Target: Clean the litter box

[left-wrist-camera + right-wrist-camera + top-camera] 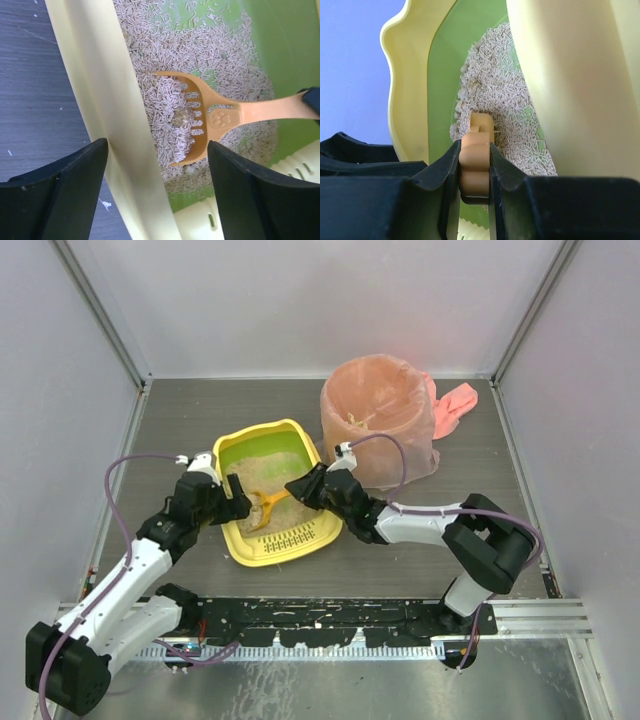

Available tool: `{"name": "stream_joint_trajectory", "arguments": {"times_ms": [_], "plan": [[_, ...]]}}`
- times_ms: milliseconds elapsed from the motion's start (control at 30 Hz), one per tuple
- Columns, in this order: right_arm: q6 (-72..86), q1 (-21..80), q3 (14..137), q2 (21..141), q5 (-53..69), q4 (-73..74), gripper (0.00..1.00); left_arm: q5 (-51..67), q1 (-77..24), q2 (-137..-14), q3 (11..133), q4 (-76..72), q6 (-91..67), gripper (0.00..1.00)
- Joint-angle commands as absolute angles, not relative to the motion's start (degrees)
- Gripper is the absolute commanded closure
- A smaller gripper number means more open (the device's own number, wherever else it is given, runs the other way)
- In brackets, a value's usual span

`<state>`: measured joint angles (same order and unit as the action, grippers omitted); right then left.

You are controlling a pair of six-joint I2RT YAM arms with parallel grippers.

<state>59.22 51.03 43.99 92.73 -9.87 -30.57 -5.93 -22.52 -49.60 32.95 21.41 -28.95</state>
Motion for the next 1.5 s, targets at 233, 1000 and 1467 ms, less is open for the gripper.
{"name": "stream_joint_trajectory", "arguments": {"times_ms": [233, 1000, 1467], "plan": [[62.4, 54.0, 40.2, 84.4, -12.0, -26.9, 0.99, -8.2, -22.9, -43.4, 40.6, 30.3, -29.7, 0.06], [73.5, 53.0, 29.6, 78.5, -23.1, -40.0, 0.99, -14.3, -22.9, -38.0, 45.9, 39.6, -29.5, 0.00], [79.2, 49.1, 21.1, 77.1, -19.9, -55.6, 0.99, -17.8, -22.9, -37.6, 48.1, 42.4, -29.2, 0.02]]}}
